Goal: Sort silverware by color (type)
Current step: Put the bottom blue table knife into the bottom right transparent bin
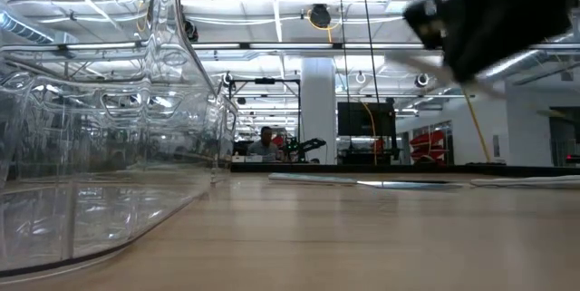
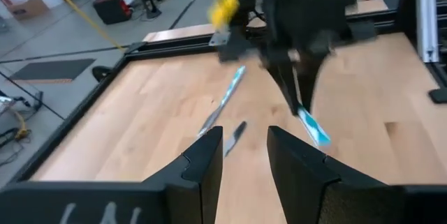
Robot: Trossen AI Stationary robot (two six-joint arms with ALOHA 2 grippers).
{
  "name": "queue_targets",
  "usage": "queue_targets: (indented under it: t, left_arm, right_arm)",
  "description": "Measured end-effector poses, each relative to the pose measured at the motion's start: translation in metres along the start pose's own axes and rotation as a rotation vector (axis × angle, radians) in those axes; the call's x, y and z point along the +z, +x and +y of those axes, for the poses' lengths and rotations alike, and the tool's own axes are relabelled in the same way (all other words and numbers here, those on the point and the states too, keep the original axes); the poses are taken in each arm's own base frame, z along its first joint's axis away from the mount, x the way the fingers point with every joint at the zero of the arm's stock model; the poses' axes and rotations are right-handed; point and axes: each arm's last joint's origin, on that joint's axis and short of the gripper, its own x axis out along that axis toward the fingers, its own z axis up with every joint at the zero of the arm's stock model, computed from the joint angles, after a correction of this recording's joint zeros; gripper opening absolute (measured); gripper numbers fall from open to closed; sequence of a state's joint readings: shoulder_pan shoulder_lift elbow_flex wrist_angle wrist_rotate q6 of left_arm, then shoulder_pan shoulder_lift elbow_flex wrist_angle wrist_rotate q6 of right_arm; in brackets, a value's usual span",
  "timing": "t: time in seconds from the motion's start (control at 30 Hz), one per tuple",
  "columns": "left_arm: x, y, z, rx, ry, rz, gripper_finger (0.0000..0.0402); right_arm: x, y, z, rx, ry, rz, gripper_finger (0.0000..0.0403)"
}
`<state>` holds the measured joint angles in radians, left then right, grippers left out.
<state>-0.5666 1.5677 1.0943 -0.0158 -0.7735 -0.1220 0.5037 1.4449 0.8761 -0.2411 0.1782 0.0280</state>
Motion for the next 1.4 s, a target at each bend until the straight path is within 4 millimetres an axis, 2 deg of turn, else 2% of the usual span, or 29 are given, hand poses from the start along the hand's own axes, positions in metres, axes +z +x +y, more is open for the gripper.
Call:
queue_targets:
  t: [0.23,0.4,0.57,0.73,0.93,1.13,1.4]
  left_arm:
    - [0.005,0.003,0.002,-0.038,-0.048,-0.033,0.0122]
    - [0.014,0.002,0.001,-0.047,-0.068,-0.104,0.0122]
    - [0.017,0.004,-0.002,-0.049,-0.059,-0.150,0.0122]
    - [0.015,0.013,-0.015,-0.048,0.010,-0.223,0.0125]
    - [0.016,0.027,-0.026,-0.021,0.049,-0.329,0.0175]
    - [0.042,0.037,-0.042,-0.028,0.065,-0.315,0.0246]
    - [0.075,0.071,-0.079,-0.034,0.127,-0.234,0.0259]
  right_arm:
    - [0.020,-0.052,0.012,0.022,-0.080,-0.272,0.0026]
    - [0.032,-0.075,0.030,0.028,-0.160,-0.465,0.0026]
    - [0.042,-0.086,0.042,-0.008,-0.203,-0.609,0.0026]
    - [0.049,-0.094,0.047,-0.088,-0.210,-0.701,0.0026]
    - [0.058,-0.105,0.047,-0.207,-0.222,-0.814,0.0026]
    - [0.065,-0.109,0.044,-0.243,-0.214,-0.896,0.0026]
    - [0.065,-0.106,0.045,-0.241,-0.219,-0.887,0.0026]
